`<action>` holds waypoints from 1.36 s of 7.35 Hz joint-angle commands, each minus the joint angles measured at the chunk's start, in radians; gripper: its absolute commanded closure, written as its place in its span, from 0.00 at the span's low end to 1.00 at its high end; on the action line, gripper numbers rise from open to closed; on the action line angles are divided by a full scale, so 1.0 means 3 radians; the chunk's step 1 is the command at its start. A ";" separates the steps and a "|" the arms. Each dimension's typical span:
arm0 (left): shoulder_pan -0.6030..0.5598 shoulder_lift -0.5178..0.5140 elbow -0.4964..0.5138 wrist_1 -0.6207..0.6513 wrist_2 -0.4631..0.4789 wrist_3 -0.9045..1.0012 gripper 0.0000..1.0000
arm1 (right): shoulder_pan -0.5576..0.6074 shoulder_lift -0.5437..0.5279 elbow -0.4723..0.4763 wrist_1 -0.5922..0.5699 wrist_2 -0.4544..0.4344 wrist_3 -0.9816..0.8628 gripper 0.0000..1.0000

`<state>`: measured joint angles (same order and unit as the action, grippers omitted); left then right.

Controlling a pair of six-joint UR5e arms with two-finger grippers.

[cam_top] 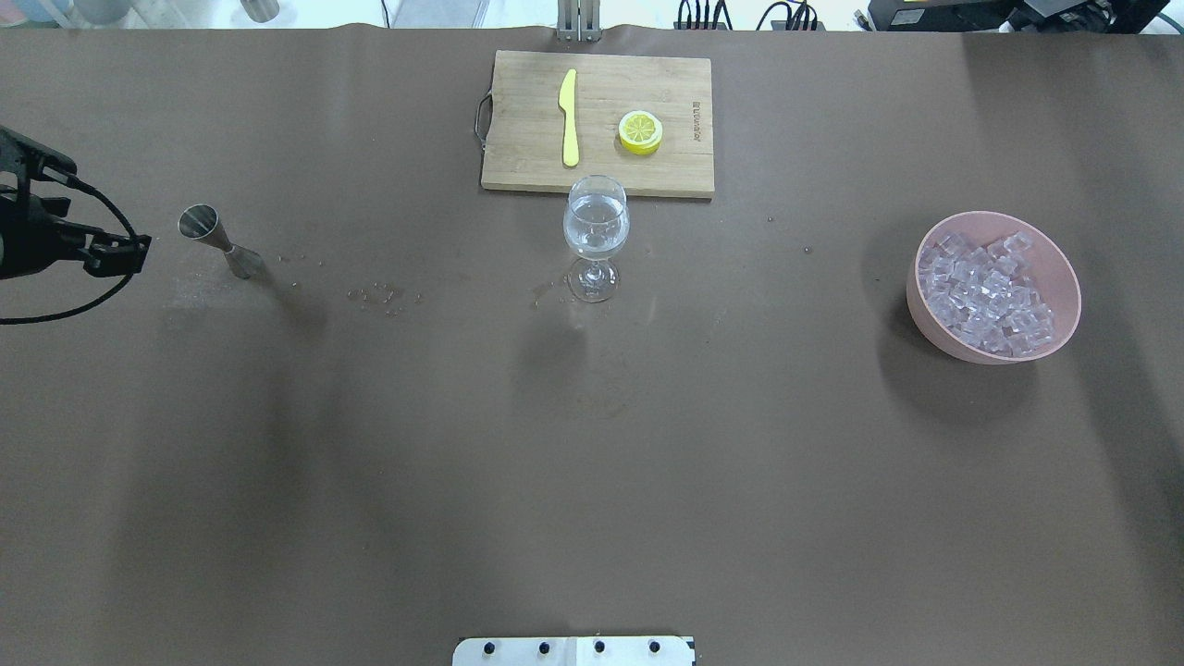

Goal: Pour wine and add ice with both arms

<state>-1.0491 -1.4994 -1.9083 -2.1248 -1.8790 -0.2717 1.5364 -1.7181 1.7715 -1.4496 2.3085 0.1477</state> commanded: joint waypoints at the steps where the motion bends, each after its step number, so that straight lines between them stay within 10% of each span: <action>1: -0.0682 -0.0038 -0.0025 0.0748 -0.0769 0.0770 0.02 | 0.0002 0.0000 0.0001 0.0000 0.0001 -0.0002 0.00; 6: -0.1834 -0.0105 0.0108 0.2677 -0.1355 0.1810 0.02 | 0.0002 -0.0056 0.0001 0.0214 -0.0005 0.0019 0.00; 10: -0.1857 0.0023 0.0220 0.2700 -0.1315 0.2414 0.02 | -0.0221 -0.0020 0.0133 0.0842 0.0240 0.0704 0.00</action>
<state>-1.6046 -1.4959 -1.8458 -1.3181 -2.2738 0.4382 1.5173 -1.7265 1.7950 -1.2705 2.3494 0.2240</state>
